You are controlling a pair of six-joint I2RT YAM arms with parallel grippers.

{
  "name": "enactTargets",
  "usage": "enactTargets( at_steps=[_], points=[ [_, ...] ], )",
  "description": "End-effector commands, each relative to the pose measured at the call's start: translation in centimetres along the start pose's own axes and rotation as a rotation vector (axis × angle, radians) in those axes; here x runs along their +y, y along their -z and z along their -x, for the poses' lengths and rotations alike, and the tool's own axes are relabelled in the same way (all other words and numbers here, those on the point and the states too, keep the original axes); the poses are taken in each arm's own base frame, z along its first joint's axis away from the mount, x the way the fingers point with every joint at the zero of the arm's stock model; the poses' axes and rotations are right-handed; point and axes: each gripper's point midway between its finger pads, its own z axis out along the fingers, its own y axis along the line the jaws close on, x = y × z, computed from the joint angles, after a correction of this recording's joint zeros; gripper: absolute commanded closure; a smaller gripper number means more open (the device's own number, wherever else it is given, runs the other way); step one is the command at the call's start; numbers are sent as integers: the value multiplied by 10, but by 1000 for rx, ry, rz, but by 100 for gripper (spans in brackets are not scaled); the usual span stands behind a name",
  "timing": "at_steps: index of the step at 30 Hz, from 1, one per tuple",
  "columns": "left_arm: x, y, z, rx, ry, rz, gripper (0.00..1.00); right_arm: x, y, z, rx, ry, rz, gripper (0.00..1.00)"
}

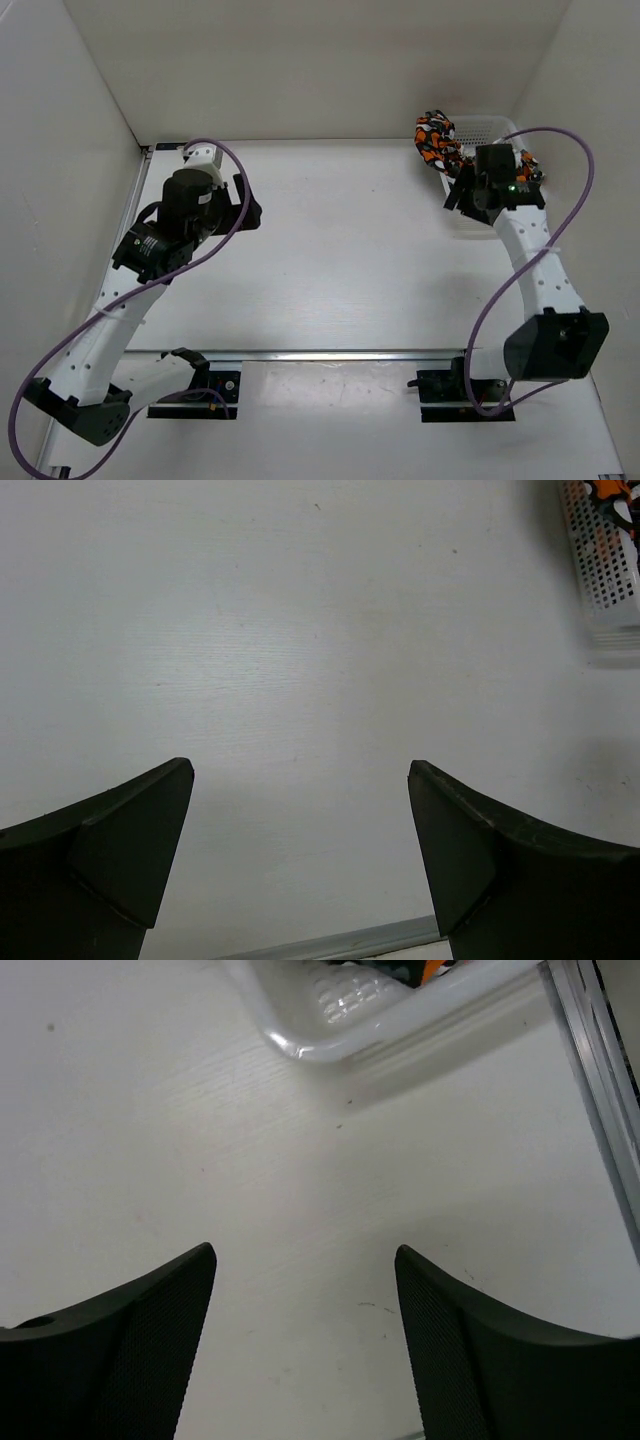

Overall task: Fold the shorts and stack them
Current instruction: Grab the shorts from the pile

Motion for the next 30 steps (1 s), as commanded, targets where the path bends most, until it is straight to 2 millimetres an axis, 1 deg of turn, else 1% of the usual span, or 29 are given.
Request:
enactTargets(
  at_steps=[1, 2, 3, 4, 5, 6, 7, 8, 9, 10, 11, 12, 13, 15, 16, 17, 19, 20, 21, 22, 23, 24, 25, 26, 27, 29, 30],
  points=[
    [-8, 3, -12, 31, 11, -59, 0, -8, -21, 48, -35, -97, 61, 25],
    [-9, -3, -18, 58, 6, -58, 0, -12, -35, 60, -18, -139, 65, 25],
    [-9, -7, -21, 70, 4, -53, 0, -13, -37, 78, -42, -167, 63, 24],
    [-9, -7, -21, 70, 4, -53, 0, -14, -44, 85, -39, -175, 63, 20],
    [-9, -11, -23, 81, 2, -48, 0, -19, -70, 85, 4, -196, 36, 11],
    [-9, -14, -24, 89, 0, -44, 0, -16, -79, 91, 11, -196, 43, 8],
    [-9, -14, -24, 89, 0, -44, 0, -14, -98, 104, 15, -204, 47, 5],
    [-6, -18, -26, 95, -3, -27, 0, -16, -107, 108, 28, -210, 37, 3],
    [-5, -18, -25, 90, -3, -17, 0, -12, -116, 112, 41, -210, 52, 3],
    [-2, -21, -25, 91, -6, 2, 0, -6, -133, 120, 50, -210, 62, 2],
    [-2, -24, -27, 101, -8, 7, 0, -3, -142, 124, 53, -220, 71, 2],
    [-1, -23, -22, 86, -6, 15, 0, -1, -151, 127, 55, -220, 70, 2],
    [-1, -26, -24, 93, -8, 19, 0, 3, -168, 132, 59, -220, 78, 2],
    [2, -29, -28, 109, -13, 36, 0, 8, -187, 135, 68, -243, 88, 2],
    [1, -28, -24, 101, -11, 32, 0, 10, -205, 137, 71, -243, 87, 2],
    [1, -30, -26, 109, -13, 36, 0, 12, -214, 137, 73, -254, 86, 2],
    [2, -33, -30, 127, -18, 44, 0, 11, -232, 141, 60, -281, 66, 9],
    [2, -33, -30, 133, -19, 47, 0, 12, -236, 143, 51, -282, 69, 14],
    [2, -33, -30, 133, -19, 47, 0, 13, -237, 148, 33, -292, 75, 22],
    [3, -36, -31, 137, -22, 60, 0, 14, -235, 155, 11, -293, 83, 41],
    [4, -36, -31, 137, -22, 60, 0, 15, -232, 161, -7, -294, 89, 56],
    [4, -36, -31, 137, -22, 60, 0, 9, -223, 170, -43, -297, 60, 70],
    [4, -39, -33, 146, -24, 64, 0, 7, -215, 179, -77, -299, 52, 100],
    [1, -38, -30, 144, -21, 50, 0, 11, -208, 180, -84, -293, 53, 100],
    [2, -37, -32, 152, -23, 53, 0, 17, -187, 196, -134, -269, 76, 100],
    [0, -37, -33, 155, -13, 46, 0, 17, -164, 207, -173, -263, 88, 100],
    [-1, -37, -33, 155, -1, 47, 0, 27, -133, 222, -220, -247, 137, 100]
  ],
)
